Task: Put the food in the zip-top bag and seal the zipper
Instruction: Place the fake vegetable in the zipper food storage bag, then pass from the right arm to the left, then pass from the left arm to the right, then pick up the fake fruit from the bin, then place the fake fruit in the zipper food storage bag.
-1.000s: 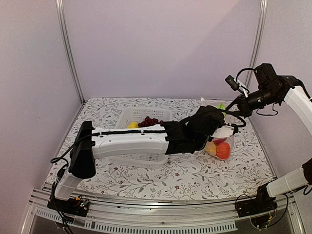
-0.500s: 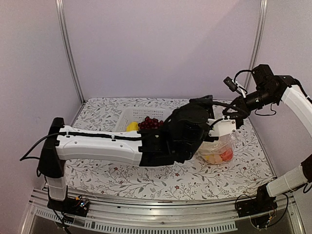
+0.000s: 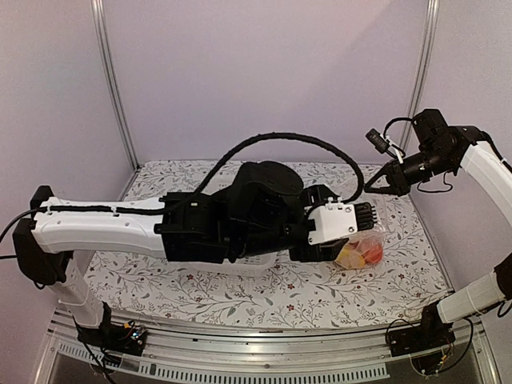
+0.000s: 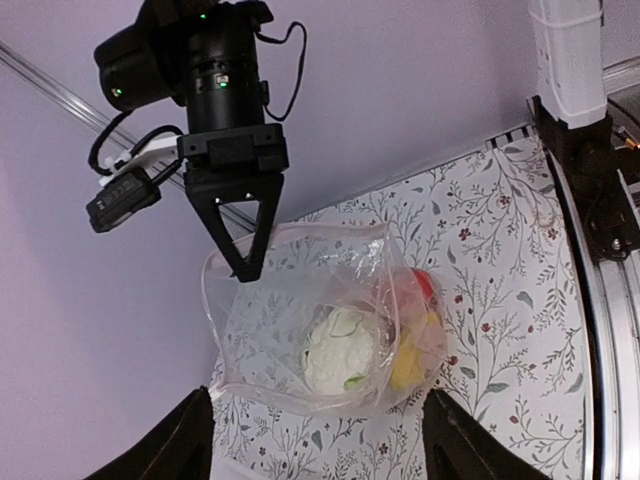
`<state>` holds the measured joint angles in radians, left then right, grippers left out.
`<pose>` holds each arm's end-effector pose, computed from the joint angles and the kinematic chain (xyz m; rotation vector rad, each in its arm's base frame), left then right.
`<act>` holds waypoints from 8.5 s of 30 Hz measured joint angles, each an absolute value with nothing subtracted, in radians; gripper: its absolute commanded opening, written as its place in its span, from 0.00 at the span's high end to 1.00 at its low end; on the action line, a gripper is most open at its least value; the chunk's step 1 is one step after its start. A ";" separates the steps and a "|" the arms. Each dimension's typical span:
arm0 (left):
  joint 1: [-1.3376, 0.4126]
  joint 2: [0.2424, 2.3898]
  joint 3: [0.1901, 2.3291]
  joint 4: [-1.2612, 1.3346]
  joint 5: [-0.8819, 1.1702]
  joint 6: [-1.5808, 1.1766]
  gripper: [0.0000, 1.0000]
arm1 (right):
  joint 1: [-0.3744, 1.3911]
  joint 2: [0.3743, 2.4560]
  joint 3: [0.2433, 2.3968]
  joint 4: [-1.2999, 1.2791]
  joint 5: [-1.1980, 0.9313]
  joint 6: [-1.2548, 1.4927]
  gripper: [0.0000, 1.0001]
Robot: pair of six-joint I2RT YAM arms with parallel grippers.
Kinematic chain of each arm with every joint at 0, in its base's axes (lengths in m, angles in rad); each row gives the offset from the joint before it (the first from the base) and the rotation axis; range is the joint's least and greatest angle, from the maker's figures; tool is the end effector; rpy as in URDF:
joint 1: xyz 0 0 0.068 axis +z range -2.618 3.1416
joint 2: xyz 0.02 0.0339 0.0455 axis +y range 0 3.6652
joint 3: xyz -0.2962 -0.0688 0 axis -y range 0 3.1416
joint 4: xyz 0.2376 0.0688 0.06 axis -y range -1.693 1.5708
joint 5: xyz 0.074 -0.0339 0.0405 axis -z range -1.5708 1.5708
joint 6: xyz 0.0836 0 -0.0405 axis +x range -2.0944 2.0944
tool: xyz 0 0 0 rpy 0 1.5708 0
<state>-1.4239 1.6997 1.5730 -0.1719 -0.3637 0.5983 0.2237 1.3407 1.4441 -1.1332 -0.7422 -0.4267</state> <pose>0.0948 -0.4376 0.3920 1.4258 1.1880 -0.2351 0.2336 0.1111 0.3699 -1.0139 2.1952 0.8631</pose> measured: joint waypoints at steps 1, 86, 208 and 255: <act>-1.424 1.721 1.596 -0.204 -0.344 0.588 0.29 | 0.224 1.341 1.442 -1.135 -0.748 -0.430 1.00; -1.350 2.117 1.929 -0.376 -0.477 0.522 1.00 | 0.361 1.316 1.335 -1.028 -0.374 -0.437 0.76; -0.737 1.914 1.404 -0.502 -0.608 -0.358 0.64 | 0.226 1.116 1.172 -0.859 -0.379 -0.420 1.00; -1.177 2.066 1.843 -0.245 0.344 -0.514 0.69 | 0.223 1.110 1.187 -0.860 -0.352 -0.404 1.00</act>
<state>-1.1767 2.0663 1.8427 -0.2451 0.3443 -0.5137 0.2234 1.1099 1.1866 -0.8600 -0.3523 -0.4038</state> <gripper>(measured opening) 0.468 0.004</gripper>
